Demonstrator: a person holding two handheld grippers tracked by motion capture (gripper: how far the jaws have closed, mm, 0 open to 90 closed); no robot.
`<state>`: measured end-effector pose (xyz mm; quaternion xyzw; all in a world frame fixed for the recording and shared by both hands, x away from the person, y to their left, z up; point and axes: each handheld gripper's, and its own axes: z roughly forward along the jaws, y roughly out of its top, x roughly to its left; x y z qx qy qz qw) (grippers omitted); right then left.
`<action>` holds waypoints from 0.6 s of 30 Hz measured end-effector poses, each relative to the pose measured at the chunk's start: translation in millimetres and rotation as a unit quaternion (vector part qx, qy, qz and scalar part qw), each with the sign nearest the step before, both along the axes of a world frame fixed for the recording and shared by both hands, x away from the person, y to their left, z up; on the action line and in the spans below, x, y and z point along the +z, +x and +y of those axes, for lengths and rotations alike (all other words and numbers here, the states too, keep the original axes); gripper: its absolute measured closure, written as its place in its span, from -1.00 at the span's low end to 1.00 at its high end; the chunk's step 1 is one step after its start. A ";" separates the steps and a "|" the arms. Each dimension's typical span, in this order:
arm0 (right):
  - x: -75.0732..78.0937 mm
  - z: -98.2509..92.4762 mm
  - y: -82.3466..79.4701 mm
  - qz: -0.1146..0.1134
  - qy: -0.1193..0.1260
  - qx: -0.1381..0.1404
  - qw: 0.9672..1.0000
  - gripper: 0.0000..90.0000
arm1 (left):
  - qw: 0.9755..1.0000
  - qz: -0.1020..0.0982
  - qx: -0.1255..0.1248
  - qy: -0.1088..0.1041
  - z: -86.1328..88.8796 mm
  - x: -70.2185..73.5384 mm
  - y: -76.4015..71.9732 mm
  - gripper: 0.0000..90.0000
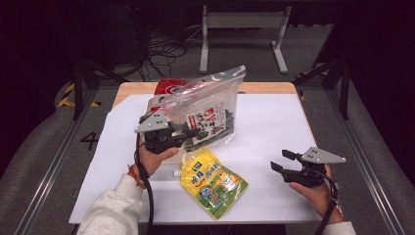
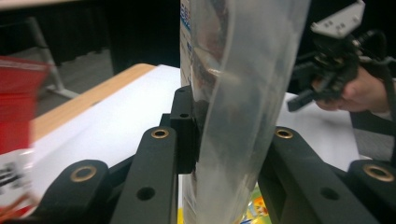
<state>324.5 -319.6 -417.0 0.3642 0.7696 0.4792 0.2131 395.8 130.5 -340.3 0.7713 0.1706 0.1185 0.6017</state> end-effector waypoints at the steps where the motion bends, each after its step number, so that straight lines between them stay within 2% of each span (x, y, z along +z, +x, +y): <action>1: -1.0 1.0 -1.4 0.002 -0.007 0.002 1.000 -0.24 | 1.000 -0.006 0.006 0.004 4.1 2.1 0.7 0.65; 2: -1.4 1.8 -2.1 0.003 -0.010 0.004 1.000 -0.24 | 1.000 -0.006 0.006 0.004 4.1 2.1 0.7 0.65; 11: -8.2 8.3 -3.6 0.015 -0.021 0.011 1.000 -0.26 | 0.997 -0.029 0.064 0.020 48.6 20.5 13.0 0.65; 14: -10.9 8.9 -4.2 0.019 -0.023 0.011 1.000 -0.27 | 0.996 -0.036 0.076 0.032 58.7 20.7 18.4 0.65; 18: -12.6 9.8 -6.2 0.021 -0.026 0.012 0.999 -0.28 | 0.994 -0.034 0.094 0.041 69.5 15.9 26.2 0.65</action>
